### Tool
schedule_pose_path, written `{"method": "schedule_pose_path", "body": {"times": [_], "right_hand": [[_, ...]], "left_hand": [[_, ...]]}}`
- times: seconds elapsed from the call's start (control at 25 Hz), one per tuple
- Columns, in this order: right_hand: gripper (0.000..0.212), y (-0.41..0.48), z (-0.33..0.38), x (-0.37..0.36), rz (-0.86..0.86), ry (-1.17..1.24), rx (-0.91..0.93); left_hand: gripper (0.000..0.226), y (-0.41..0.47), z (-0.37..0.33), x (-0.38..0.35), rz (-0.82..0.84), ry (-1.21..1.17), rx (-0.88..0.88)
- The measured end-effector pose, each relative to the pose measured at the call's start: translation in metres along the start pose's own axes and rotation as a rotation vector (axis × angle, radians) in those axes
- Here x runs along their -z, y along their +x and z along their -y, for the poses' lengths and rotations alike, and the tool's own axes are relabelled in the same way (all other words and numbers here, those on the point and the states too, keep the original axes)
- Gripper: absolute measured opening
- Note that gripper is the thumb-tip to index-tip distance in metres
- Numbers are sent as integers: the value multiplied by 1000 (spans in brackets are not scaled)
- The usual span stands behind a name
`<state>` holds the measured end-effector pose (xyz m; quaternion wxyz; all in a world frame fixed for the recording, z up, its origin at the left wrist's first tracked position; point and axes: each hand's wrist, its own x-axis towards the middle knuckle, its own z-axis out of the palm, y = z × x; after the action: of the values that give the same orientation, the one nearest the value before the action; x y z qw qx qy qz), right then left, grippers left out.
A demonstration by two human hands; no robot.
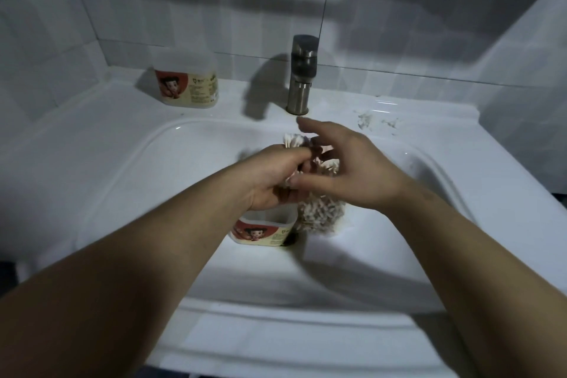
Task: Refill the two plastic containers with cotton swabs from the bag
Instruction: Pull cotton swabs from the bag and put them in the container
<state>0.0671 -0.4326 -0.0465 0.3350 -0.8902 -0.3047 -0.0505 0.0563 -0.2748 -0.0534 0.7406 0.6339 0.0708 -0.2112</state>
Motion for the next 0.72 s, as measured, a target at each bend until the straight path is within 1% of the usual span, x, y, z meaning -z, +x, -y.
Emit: {"method": "schedule_pose_path", "body": {"times": [0.08, 0.12, 0.16, 0.2, 0.28, 0.4, 0.48, 0.6, 0.72], "right_hand": [[58, 0, -3, 5, -118, 8, -45], [44, 1, -6, 8, -174, -33, -77], [34, 2, -10, 10, -209, -99, -111], [30, 4, -13, 11, -208, -174, -140], [32, 5, -18, 10, -100, -289, -175], [42, 2, -16, 9, 128, -354, -171], [47, 0, -15, 7, 212, -344, -143], [38, -1, -13, 5, 249, -332, -120], [29, 1, -12, 4, 213, -350, -136]], "left_hand": [[14, 2, -2, 2, -76, -28, -41], [13, 4, -3, 4, -98, -52, -56], [14, 6, -3, 5, -119, -65, -69], [14, 8, -3, 6, -146, -57, -85], [17, 11, -1, 8, -196, 3, -116], [28, 15, 2, 10, -229, 94, -145], [23, 15, 4, 11, -227, 131, -159], [21, 14, 6, 9, -208, 184, -184], [19, 13, 7, 6, -194, 240, -208]]}}
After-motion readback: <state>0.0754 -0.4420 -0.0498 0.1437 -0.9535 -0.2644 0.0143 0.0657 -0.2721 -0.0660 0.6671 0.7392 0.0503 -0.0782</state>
